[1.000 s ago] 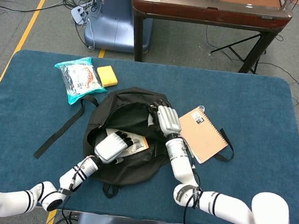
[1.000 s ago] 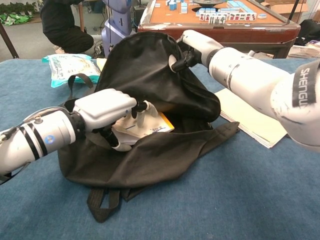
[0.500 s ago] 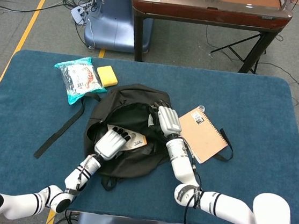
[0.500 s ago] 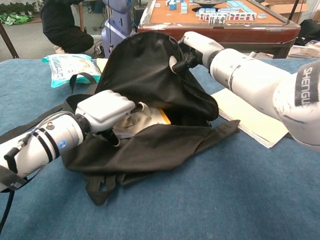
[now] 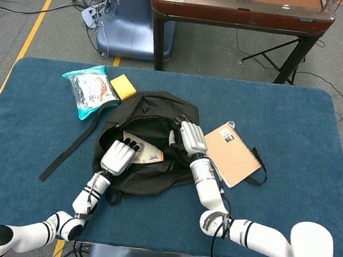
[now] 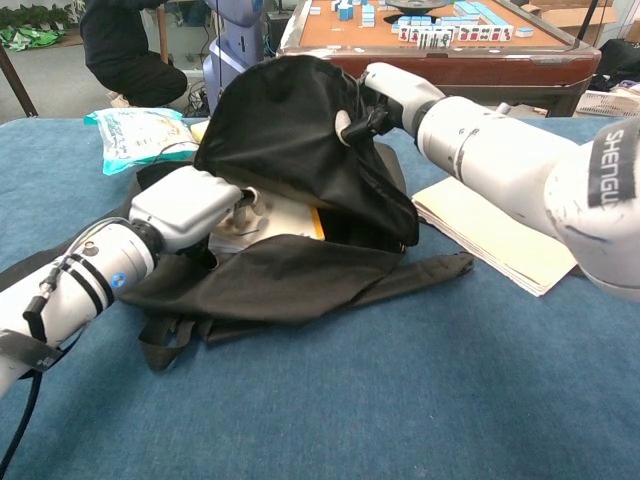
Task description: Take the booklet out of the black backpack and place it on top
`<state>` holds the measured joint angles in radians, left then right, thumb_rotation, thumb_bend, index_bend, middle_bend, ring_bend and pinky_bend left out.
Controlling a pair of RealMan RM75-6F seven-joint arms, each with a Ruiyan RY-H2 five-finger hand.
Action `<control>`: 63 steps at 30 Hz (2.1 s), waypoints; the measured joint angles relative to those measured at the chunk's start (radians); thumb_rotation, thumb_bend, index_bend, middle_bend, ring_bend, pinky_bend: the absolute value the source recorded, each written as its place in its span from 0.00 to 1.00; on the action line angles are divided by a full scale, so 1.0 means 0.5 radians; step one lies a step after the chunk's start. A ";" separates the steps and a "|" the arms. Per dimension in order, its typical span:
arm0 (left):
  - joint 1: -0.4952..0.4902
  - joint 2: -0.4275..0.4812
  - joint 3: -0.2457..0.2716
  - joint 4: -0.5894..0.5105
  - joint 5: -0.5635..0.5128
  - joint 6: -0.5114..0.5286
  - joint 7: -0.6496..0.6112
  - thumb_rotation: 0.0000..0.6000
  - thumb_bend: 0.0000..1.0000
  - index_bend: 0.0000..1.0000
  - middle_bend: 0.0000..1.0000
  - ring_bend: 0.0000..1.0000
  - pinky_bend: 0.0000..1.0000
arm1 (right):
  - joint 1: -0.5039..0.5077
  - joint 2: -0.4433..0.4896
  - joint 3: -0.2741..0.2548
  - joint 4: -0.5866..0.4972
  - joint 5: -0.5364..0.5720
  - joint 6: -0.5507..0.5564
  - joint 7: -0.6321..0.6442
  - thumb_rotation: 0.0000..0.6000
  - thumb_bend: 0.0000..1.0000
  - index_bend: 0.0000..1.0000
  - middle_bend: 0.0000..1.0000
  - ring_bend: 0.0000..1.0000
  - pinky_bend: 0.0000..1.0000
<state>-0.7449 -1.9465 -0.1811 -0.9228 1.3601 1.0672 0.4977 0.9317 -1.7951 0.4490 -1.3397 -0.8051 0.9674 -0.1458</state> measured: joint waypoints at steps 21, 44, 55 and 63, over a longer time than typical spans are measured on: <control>-0.036 -0.068 -0.022 -0.057 -0.122 0.039 0.434 1.00 0.18 0.34 0.39 0.36 0.44 | -0.041 0.037 -0.007 -0.052 -0.032 0.011 0.044 1.00 0.64 0.63 0.31 0.11 0.10; -0.169 -0.318 -0.147 0.419 -0.110 0.105 0.208 1.00 0.21 0.44 0.50 0.45 0.55 | -0.047 0.058 -0.003 -0.048 -0.025 -0.039 0.095 1.00 0.64 0.63 0.31 0.11 0.10; -0.195 -0.349 -0.170 0.526 -0.109 0.132 0.089 1.00 0.38 0.52 0.58 0.51 0.59 | -0.048 0.073 0.008 -0.012 -0.009 -0.081 0.137 1.00 0.64 0.63 0.31 0.11 0.10; -0.192 -0.324 -0.171 0.534 -0.082 0.186 -0.028 1.00 0.41 0.66 0.70 0.59 0.63 | -0.040 0.095 0.047 -0.001 0.035 -0.119 0.178 1.00 0.63 0.63 0.31 0.11 0.10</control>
<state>-0.8408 -2.1086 -0.2665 -0.6558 1.3192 1.1602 0.4836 0.9119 -1.7475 0.4725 -1.3403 -0.7874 0.9078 -0.0570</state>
